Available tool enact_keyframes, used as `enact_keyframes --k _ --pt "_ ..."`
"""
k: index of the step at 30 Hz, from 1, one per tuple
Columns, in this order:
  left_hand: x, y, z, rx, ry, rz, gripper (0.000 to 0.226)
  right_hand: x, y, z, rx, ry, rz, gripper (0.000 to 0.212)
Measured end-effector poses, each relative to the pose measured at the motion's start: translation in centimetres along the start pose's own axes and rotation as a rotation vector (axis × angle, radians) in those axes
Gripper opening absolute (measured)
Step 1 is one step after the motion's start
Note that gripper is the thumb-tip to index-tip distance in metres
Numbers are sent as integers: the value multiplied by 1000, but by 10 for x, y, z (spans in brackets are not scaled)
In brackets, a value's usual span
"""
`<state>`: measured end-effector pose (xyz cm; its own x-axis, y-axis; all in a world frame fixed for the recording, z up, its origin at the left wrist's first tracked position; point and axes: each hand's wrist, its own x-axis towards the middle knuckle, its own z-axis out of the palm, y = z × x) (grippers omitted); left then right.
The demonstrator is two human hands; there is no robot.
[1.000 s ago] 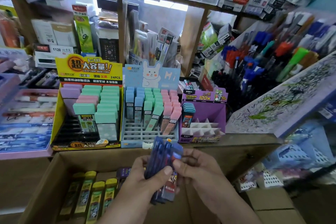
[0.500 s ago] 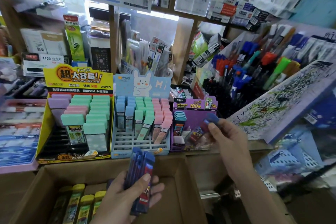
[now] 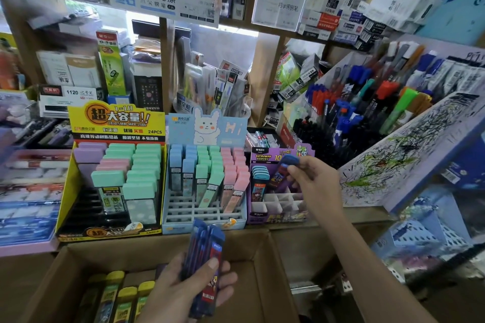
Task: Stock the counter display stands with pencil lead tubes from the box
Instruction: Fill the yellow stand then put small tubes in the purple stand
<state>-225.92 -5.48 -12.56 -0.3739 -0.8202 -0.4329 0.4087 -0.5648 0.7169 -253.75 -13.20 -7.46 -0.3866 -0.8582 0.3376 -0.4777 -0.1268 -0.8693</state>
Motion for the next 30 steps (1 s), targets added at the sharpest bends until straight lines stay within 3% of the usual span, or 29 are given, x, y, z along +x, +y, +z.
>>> enact_keyframes --k 6,10,17,30 --pt "-2 1 2 -9 9 3 53 0 0 2 -9 -44 -20 25" --pt "-3 1 3 -27 22 -1 55 1 4 5 -58 -78 -14 15" --pt "-4 1 4 -32 27 -19 52 0 22 18 -76 38 131 4" --pt "-3 2 3 -109 -5 -96 51 -11 20 20 2 82 227 11"
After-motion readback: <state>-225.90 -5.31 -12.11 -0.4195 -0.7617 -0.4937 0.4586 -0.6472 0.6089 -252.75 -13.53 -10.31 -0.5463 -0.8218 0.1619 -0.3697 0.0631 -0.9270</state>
